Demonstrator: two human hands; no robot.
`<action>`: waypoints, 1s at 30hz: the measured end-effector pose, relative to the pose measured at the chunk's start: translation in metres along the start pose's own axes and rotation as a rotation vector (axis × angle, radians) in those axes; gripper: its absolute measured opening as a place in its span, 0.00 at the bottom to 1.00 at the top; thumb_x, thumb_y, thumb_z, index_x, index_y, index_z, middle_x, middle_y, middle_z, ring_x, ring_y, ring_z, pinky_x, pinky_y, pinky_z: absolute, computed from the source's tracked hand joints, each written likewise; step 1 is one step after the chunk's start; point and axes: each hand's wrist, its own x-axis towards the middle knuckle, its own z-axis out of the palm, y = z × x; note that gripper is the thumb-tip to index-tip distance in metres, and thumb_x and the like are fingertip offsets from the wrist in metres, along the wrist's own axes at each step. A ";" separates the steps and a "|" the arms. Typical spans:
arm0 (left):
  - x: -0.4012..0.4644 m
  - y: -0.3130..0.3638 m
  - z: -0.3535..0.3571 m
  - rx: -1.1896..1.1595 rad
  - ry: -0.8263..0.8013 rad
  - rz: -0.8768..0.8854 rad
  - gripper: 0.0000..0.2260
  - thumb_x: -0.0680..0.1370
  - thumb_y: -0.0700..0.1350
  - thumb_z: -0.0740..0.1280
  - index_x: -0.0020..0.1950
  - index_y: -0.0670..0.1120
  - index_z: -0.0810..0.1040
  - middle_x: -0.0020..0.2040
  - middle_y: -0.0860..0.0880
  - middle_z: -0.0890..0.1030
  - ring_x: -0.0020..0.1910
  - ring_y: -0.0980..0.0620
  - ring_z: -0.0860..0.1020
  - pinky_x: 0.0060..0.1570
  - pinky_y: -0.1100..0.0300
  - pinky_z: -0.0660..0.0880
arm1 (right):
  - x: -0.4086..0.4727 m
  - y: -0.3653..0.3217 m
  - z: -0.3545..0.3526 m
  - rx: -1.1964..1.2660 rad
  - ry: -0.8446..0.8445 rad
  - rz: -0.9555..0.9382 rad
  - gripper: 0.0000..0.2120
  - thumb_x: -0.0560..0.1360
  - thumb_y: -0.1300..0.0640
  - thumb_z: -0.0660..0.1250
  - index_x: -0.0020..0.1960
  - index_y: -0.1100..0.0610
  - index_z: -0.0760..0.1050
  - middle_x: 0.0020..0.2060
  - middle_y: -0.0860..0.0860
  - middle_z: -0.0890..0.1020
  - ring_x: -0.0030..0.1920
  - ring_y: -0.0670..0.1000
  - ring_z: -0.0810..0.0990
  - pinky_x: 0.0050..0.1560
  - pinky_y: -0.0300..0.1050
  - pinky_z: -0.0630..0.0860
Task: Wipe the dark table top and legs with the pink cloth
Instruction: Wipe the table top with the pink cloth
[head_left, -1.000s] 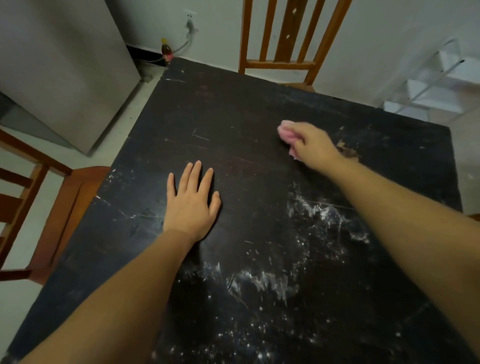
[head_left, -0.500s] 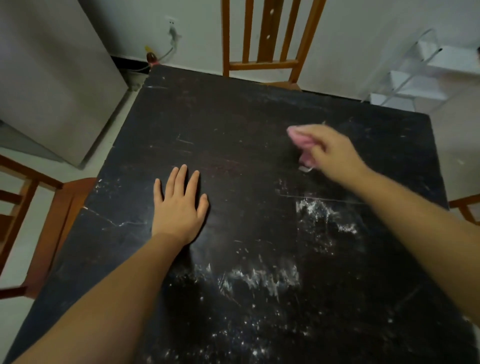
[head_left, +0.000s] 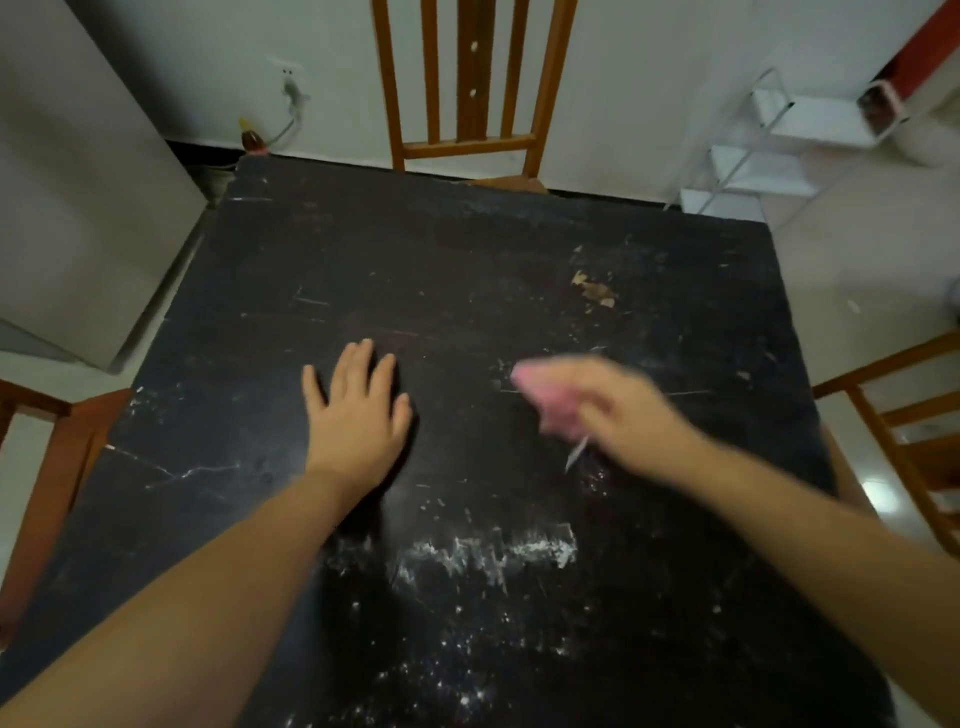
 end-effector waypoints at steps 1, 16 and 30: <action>0.002 0.020 0.003 -0.037 0.013 0.048 0.30 0.74 0.56 0.45 0.69 0.43 0.68 0.73 0.42 0.63 0.73 0.45 0.58 0.68 0.38 0.46 | 0.024 0.014 -0.021 -0.057 0.118 0.030 0.18 0.77 0.68 0.62 0.63 0.55 0.77 0.62 0.48 0.78 0.56 0.38 0.77 0.57 0.33 0.74; -0.007 0.093 0.034 0.031 -0.054 0.093 0.27 0.77 0.54 0.43 0.74 0.47 0.58 0.76 0.46 0.56 0.75 0.49 0.50 0.70 0.43 0.39 | -0.071 0.008 0.023 0.148 -0.214 0.013 0.21 0.78 0.67 0.57 0.66 0.50 0.74 0.67 0.40 0.72 0.69 0.35 0.65 0.70 0.36 0.63; -0.008 0.094 0.034 0.010 -0.022 0.080 0.23 0.79 0.52 0.47 0.73 0.47 0.59 0.76 0.46 0.56 0.75 0.49 0.50 0.70 0.44 0.39 | -0.105 0.040 0.039 -0.089 0.035 -0.007 0.25 0.71 0.65 0.55 0.64 0.53 0.75 0.65 0.45 0.73 0.71 0.36 0.61 0.73 0.35 0.51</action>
